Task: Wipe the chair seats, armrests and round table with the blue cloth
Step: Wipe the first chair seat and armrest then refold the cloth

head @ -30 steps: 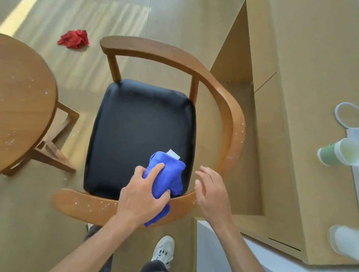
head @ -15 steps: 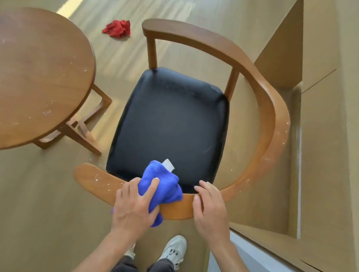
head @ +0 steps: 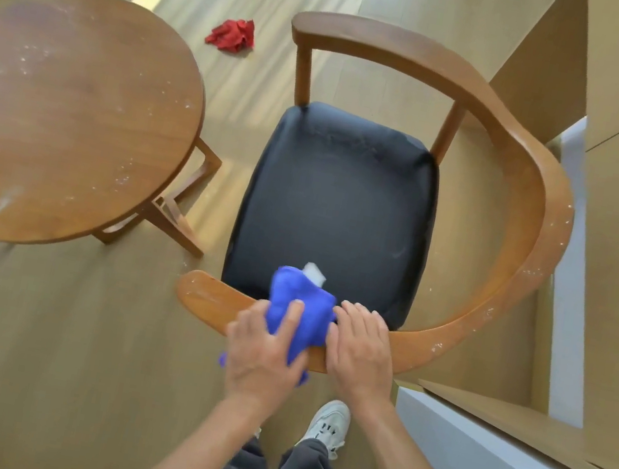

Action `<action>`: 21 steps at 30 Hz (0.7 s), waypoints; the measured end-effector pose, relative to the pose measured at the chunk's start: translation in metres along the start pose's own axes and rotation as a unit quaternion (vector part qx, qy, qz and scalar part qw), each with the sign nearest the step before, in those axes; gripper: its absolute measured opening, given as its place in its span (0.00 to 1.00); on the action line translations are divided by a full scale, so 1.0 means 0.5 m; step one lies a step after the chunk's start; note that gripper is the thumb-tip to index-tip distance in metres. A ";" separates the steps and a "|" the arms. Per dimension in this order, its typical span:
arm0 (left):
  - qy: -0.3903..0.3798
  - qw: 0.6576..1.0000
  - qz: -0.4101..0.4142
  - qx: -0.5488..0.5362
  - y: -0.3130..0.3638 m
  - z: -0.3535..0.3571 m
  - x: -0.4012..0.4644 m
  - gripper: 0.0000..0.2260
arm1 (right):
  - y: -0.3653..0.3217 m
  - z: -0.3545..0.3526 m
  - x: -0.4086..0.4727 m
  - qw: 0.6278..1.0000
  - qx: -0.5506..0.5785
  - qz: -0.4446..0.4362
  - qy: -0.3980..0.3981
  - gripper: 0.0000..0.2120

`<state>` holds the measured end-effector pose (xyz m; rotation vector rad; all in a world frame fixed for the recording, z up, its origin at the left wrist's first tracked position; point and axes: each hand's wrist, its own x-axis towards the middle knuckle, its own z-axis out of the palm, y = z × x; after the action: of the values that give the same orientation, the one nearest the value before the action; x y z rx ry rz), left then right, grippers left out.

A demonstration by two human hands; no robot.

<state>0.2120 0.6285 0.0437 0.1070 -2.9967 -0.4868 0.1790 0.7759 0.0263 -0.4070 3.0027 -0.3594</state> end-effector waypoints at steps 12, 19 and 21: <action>-0.002 0.986 -0.148 -0.082 -0.313 -0.087 0.102 0.23 | -0.019 0.021 0.004 0.997 -0.002 0.028 0.070 0.20; -0.022 0.999 0.014 -0.046 -0.041 -0.012 -0.017 0.32 | -0.013 0.029 0.002 0.995 -0.018 0.014 0.095 0.17; -0.034 0.997 0.038 -0.051 -0.036 -0.011 -0.013 0.37 | -0.012 0.028 0.003 0.996 -0.015 0.006 0.089 0.16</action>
<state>0.2198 0.6102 0.0426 -0.0333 -3.0204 -0.6468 0.1805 0.7665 0.0143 -0.3772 3.1870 -0.3678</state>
